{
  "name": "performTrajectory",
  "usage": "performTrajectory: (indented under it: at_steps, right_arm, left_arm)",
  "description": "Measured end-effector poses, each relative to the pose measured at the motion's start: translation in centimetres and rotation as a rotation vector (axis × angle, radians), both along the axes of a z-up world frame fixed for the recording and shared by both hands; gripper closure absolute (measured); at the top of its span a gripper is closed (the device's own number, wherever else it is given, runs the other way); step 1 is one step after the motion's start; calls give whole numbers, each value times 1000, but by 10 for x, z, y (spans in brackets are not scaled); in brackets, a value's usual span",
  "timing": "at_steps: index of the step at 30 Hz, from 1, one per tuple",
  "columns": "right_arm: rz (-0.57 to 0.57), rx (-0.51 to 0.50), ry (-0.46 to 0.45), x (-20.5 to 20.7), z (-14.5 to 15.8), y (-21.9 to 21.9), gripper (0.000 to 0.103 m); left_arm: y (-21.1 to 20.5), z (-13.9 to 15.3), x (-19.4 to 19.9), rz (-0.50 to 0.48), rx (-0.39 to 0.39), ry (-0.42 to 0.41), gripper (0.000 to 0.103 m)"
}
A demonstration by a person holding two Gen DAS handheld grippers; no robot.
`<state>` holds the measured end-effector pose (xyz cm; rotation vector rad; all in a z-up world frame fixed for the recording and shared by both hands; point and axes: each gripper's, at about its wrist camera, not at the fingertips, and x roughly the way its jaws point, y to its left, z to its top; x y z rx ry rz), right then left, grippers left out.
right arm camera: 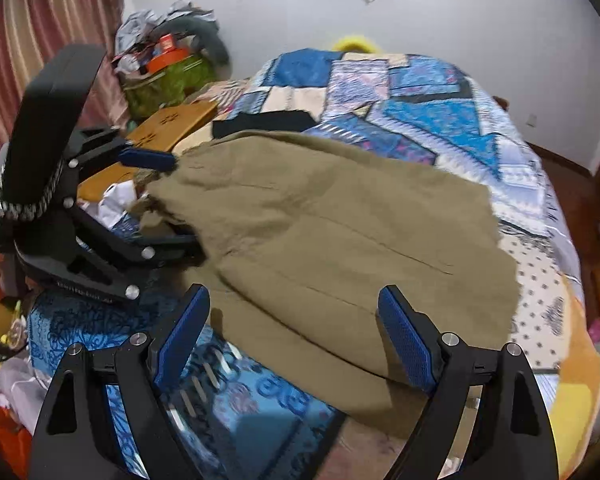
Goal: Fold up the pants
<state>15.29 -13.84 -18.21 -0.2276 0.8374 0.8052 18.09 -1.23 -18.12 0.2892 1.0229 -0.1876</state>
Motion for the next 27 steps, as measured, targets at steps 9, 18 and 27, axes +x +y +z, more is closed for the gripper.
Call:
performTrajectory:
  at_steps: [9,18,27]
  right_arm:
    - [71,-76,-70,13,-6,26,74]
    - [101,-73,-210,1,14,27,95]
    - [76,-19,-256,-10,39,10,95]
  left_arm:
    - [1,2,2,-9,-101,55,26]
    - [-3,-2,-7,2,4,1,79]
    - [-7,34,-23,-51,-60,-64,86]
